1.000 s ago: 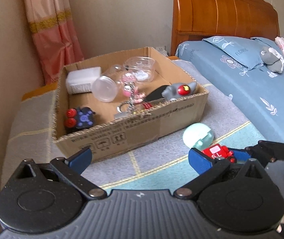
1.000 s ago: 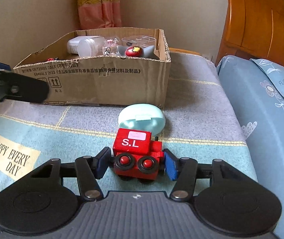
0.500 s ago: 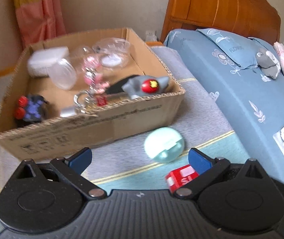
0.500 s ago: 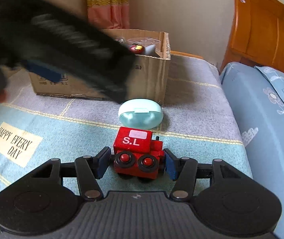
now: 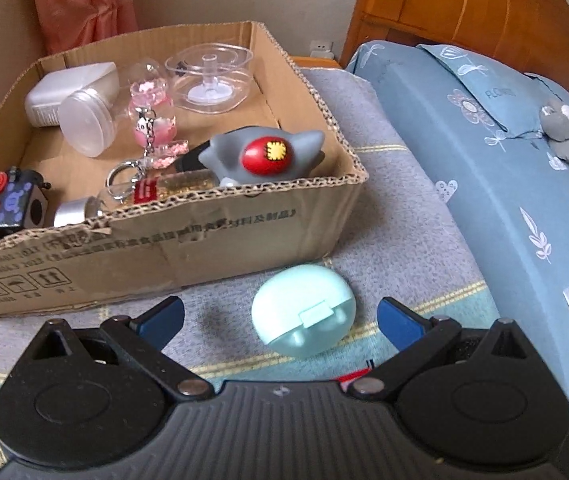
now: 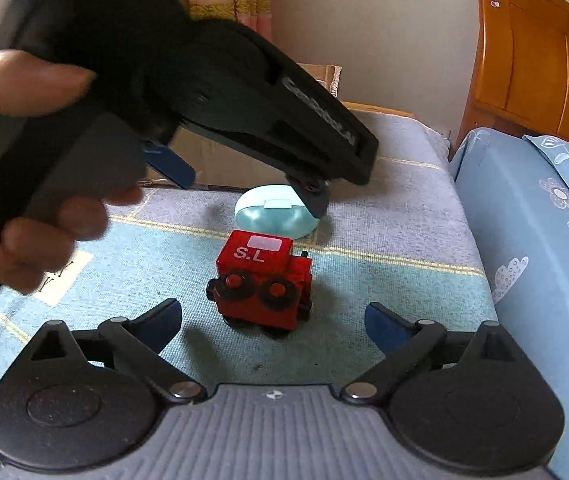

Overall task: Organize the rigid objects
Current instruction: 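Move the right tool to the red S.L train while the left tool moves to the mint-green case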

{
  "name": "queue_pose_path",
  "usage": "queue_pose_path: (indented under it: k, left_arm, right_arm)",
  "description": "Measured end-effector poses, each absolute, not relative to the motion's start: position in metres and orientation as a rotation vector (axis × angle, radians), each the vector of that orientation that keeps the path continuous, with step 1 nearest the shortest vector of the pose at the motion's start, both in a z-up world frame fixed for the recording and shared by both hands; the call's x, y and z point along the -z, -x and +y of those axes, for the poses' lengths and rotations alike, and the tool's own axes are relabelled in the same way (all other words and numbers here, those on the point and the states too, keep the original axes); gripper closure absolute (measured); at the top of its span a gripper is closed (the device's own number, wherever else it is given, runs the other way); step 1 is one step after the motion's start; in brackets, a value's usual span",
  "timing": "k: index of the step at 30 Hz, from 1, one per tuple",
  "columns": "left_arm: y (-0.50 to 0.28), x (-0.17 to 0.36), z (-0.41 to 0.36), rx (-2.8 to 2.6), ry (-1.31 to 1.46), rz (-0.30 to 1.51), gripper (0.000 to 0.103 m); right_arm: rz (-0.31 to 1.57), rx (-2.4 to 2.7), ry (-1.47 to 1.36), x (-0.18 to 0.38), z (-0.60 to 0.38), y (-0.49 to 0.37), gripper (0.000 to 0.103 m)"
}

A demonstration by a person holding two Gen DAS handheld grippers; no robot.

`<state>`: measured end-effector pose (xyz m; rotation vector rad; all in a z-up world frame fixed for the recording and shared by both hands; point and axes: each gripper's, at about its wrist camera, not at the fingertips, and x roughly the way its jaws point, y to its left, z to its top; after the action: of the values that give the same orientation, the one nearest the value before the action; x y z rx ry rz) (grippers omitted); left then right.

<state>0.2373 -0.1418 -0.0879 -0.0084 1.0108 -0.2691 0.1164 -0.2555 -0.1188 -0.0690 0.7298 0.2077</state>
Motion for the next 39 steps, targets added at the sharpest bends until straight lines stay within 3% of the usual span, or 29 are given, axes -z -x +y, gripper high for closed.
queue_pose_path:
  k: [12, 39]
  left_arm:
    - [-0.240, 0.106, -0.141, 0.160, -0.062, 1.013, 0.001]
    - [-0.215, 0.105, -0.054, 0.157, -0.071, 0.976, 0.001]
  right_arm:
    - [0.731, -0.206, 0.099, 0.125, -0.258, -0.114, 0.000]
    - [0.733, -0.202, 0.103, 0.127, -0.259, -0.116, 0.000]
